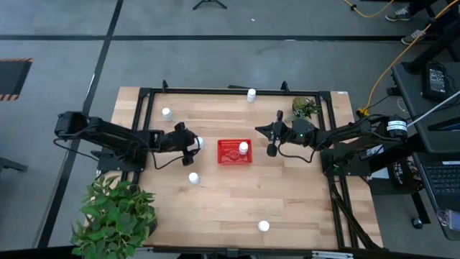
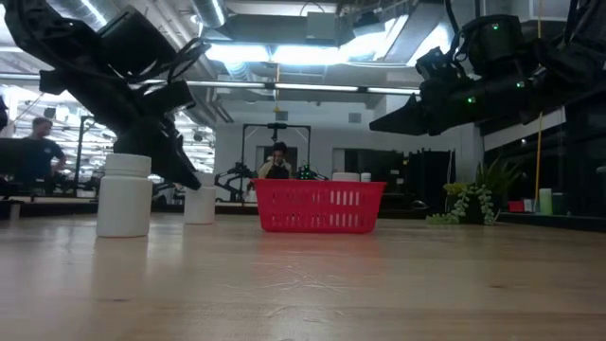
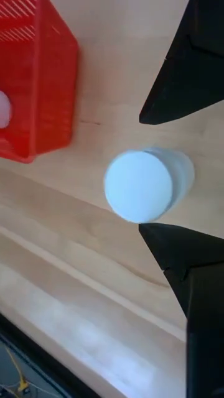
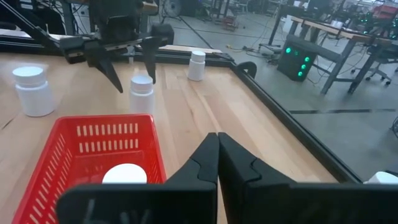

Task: Pick and place pill bottles into a basket
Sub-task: Put the white pill bottle into the red basket

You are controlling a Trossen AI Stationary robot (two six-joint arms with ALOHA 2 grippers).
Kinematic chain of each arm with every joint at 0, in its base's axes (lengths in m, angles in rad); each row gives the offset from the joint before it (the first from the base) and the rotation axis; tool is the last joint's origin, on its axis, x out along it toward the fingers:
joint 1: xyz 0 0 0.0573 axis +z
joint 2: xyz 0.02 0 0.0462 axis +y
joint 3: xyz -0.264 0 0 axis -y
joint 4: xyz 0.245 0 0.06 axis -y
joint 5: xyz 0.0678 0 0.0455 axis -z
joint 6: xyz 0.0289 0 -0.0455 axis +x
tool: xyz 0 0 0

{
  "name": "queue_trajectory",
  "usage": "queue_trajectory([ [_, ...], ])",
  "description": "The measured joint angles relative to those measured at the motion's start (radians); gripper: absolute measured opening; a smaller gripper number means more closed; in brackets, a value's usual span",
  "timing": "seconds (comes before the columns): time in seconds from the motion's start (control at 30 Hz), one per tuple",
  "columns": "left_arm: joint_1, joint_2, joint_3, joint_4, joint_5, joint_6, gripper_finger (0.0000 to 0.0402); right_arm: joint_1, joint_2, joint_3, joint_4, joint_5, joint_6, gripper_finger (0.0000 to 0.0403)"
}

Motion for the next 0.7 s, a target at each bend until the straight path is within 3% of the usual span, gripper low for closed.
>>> queue_trajectory([
  [0.47,0.080,0.022,0.000,0.068,0.091,0.026,0.0266,0.000,0.000,0.000,-0.003,0.001,0.000,0.0005],
  [0.7,0.094,0.022,0.000,0.067,0.112,0.043,0.0226,0.000,0.000,0.000,-0.004,0.002,0.000,0.0005],
])
